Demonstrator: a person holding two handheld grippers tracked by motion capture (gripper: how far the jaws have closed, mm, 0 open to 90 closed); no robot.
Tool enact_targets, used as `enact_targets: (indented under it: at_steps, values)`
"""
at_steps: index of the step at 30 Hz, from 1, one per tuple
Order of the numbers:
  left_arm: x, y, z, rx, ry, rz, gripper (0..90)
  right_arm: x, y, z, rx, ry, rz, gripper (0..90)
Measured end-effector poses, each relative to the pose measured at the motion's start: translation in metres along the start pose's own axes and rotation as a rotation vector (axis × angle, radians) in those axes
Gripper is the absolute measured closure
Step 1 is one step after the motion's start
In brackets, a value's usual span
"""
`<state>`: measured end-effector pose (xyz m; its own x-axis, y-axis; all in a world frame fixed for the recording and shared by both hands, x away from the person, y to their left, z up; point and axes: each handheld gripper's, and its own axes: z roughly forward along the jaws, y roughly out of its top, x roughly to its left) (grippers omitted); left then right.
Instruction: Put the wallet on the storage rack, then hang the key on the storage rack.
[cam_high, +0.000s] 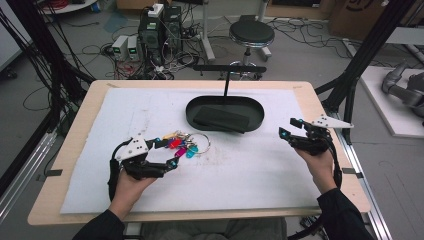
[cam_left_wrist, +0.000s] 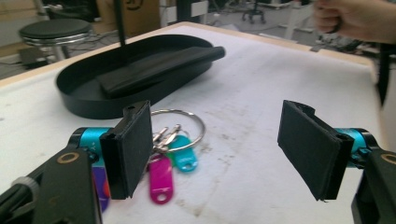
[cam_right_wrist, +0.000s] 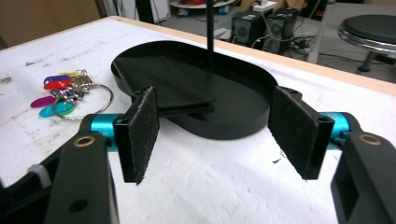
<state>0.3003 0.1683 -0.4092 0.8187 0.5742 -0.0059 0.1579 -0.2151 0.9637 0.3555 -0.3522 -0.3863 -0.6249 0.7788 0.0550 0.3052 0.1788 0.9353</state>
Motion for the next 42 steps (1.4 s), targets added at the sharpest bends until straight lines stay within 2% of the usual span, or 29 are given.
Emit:
enact_targets:
  at_steps: [7, 8, 11, 12, 14, 16, 20, 25, 27, 28, 30, 32, 36, 39, 40, 41, 42]
  values:
    - [0.008, 0.0, -0.002, -0.002, 0.052, -0.013, 26.6, 0.0, -0.019, -0.018, -0.021, -0.058, 0.028, 32.6]
    - [0.008, 0.0, -0.002, -0.002, 0.052, -0.013, 26.6, 0.0, -0.021, -0.02, -0.026, -0.068, 0.023, 32.6]
    - [0.013, 0.001, -0.002, -0.006, 0.047, -0.057, 26.6, -0.001, -0.022, -0.023, -0.033, -0.077, 0.028, 32.6]
    - [0.013, 0.001, -0.002, -0.006, 0.047, -0.057, 26.6, -0.001, -0.023, -0.024, -0.035, -0.085, 0.024, 32.6]
    - [0.017, 0.004, -0.001, -0.001, 0.03, -0.098, 26.6, -0.002, -0.024, -0.026, -0.037, -0.093, 0.025, 32.6]
    - [0.02, 0.006, 0.002, 0.005, 0.016, -0.107, 25.5, -0.003, -0.026, -0.026, -0.034, -0.102, 0.023, 32.7]
    - [0.024, 0.011, 0.009, 0.017, 0.018, -0.111, 22.6, -0.005, -0.029, -0.029, -0.027, -0.115, 0.024, 32.7]
    - [0.026, 0.017, 0.017, 0.043, 0.023, -0.105, 23.3, -0.008, -0.029, -0.03, -0.036, -0.126, 0.03, 32.9]
    - [0.027, 0.02, 0.021, 0.056, 0.02, -0.085, 27.9, -0.008, -0.03, -0.031, -0.036, -0.13, 0.032, 32.9]
    - [0.027, 0.024, 0.026, 0.06, 0.021, -0.063, 33.6, -0.008, -0.031, -0.03, -0.034, -0.131, 0.028, 33.2]
    - [0.027, 0.026, 0.03, 0.072, 0.03, -0.058, 34.0, -0.009, -0.031, -0.03, -0.035, -0.132, 0.027, 33.5]
    - [0.029, 0.029, 0.036, 0.078, 0.027, -0.064, 34.6, -0.009, -0.031, -0.029, -0.034, -0.131, 0.022, 33.7]
    - [0.036, 0.034, 0.055, 0.099, 0.021, -0.062, 45.6, -0.01, -0.031, -0.027, -0.035, -0.13, 0.021, 33.7]
    - [0.04, 0.035, 0.063, 0.105, 0.023, -0.07, 50.0, -0.01, -0.03, -0.026, -0.035, -0.131, 0.021, 33.7]
    - [0.043, 0.033, 0.07, 0.118, 0.024, -0.071, 53.5, -0.01, -0.03, -0.026, -0.035, -0.129, 0.018, 33.7]
    - [0.043, 0.033, 0.07, 0.118, 0.024, -0.071, 54.2, -0.01, -0.03, -0.026, -0.035, -0.129, 0.018, 33.7]
    - [0.046, 0.031, 0.077, 0.138, 0.028, -0.085, 54.5, -0.011, -0.03, -0.025, -0.037, -0.129, 0.018, 33.7]
